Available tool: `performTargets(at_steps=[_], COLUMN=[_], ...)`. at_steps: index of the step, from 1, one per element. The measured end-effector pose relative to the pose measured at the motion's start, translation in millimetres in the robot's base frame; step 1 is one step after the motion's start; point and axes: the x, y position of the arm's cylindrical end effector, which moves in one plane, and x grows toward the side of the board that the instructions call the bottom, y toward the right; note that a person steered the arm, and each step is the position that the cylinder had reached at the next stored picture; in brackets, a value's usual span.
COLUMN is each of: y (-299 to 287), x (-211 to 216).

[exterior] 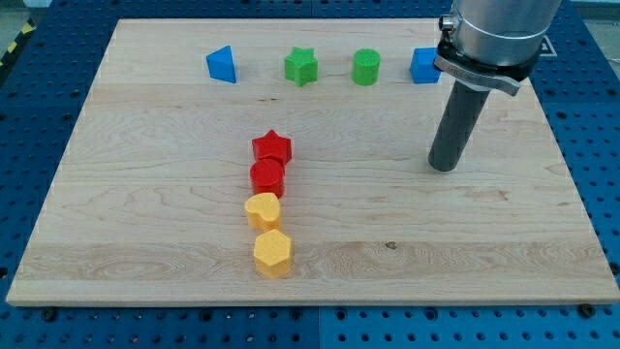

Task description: Move your arm towards the yellow hexagon

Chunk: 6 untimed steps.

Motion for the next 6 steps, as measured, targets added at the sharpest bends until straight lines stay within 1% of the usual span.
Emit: performTargets(at_steps=[2,3,4,5,6], y=[0,-2,-14,-29,-29], x=[4,40,87,124,124])
